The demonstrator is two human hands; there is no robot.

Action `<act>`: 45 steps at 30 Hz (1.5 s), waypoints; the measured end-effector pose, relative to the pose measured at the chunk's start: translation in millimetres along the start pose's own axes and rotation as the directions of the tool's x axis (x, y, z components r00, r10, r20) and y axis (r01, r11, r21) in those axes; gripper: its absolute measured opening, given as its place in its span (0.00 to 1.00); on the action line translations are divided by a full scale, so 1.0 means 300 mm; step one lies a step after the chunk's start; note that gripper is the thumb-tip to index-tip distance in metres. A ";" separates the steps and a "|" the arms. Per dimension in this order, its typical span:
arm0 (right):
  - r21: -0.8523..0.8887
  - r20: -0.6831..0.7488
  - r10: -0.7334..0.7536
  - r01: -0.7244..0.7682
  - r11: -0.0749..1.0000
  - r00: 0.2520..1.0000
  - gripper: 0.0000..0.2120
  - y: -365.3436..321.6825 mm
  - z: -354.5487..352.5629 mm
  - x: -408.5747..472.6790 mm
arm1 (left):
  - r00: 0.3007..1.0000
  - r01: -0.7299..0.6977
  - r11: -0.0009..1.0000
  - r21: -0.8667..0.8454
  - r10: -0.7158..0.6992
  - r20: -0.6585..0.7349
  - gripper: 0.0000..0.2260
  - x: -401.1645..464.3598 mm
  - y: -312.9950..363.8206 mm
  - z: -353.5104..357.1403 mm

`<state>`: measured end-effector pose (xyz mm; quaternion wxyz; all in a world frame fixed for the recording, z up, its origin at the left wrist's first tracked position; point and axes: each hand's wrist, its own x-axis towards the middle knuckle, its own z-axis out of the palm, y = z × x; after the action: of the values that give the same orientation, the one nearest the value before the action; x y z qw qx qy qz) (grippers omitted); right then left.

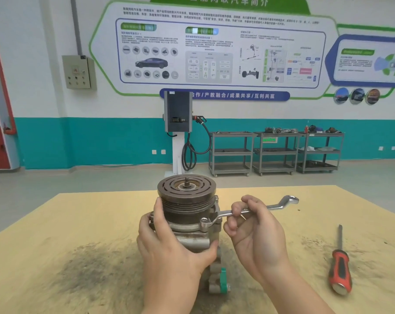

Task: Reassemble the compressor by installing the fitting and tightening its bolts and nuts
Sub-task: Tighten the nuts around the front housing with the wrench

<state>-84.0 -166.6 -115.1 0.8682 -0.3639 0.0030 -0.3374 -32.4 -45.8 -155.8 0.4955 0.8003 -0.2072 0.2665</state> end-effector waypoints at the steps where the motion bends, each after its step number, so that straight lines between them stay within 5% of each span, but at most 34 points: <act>1: 0.007 0.010 0.014 -0.014 1.000 1.000 0.06 0.000 -0.002 0.004 | 1.000 0.004 1.000 0.024 -0.004 0.005 0.58 0.001 0.000 0.000; 6: -0.071 0.049 0.049 -0.045 0.996 0.998 0.06 -0.016 -0.003 0.028 | 1.000 0.002 0.999 0.046 -0.001 -0.027 0.57 0.006 -0.002 0.006; 13: -0.236 0.017 -0.403 0.395 0.888 0.915 0.10 0.047 0.008 -0.045 | 0.997 -0.009 0.998 0.066 0.013 -0.072 0.54 0.005 -0.005 0.023; 16: -0.228 0.054 -0.480 0.479 0.848 0.876 0.09 0.042 0.028 -0.079 | 0.998 -0.027 1.000 -0.011 0.027 -0.052 0.53 -0.004 -0.017 0.023; 21: -0.046 -0.123 -0.374 0.371 0.927 0.919 0.09 -0.052 0.018 -0.015 | 0.976 0.021 0.959 -0.283 0.042 0.214 0.50 0.052 -0.084 -0.025; 25: -0.065 -0.125 -0.230 0.223 0.973 0.965 0.09 -0.022 0.001 0.002 | 0.912 0.151 0.893 -0.423 0.039 0.409 0.51 0.110 -0.116 -0.055; 32: -0.106 0.002 -0.172 0.171 0.980 0.985 0.08 -0.020 0.003 0.009 | 0.930 0.158 0.895 -0.418 0.007 0.366 0.55 0.083 -0.097 -0.043; 36: -0.110 -0.044 -0.150 0.144 0.983 0.988 0.08 -0.013 0.000 0.013 | 0.964 0.119 0.904 -0.410 -0.006 0.267 0.57 0.057 -0.059 -0.020; 38: -0.187 -0.033 -0.305 0.294 0.937 0.952 0.08 0.010 -0.003 -0.010 | 0.969 0.121 0.900 -0.419 -0.015 0.248 0.56 0.055 -0.060 -0.014; 41: -0.336 0.172 -0.639 0.654 0.678 0.750 0.08 0.055 0.002 -0.059 | 0.971 0.124 0.901 -0.417 -0.023 0.239 0.57 0.055 -0.063 -0.013; 43: -0.380 0.321 -0.719 0.779 0.498 0.616 0.08 0.079 0.008 -0.079 | 0.972 0.130 0.906 -0.403 -0.035 0.234 0.60 0.053 -0.071 -0.006; 45: -0.385 0.364 -0.740 0.815 0.433 0.565 0.06 0.083 0.013 -0.080 | 0.973 0.126 0.911 -0.392 -0.037 0.226 0.60 0.050 -0.081 0.000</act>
<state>-87.0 -137.3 -133.9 0.4801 -0.5635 -0.1363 -0.6584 -6.4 -36.5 -162.9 0.6356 0.7126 -0.2763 0.1093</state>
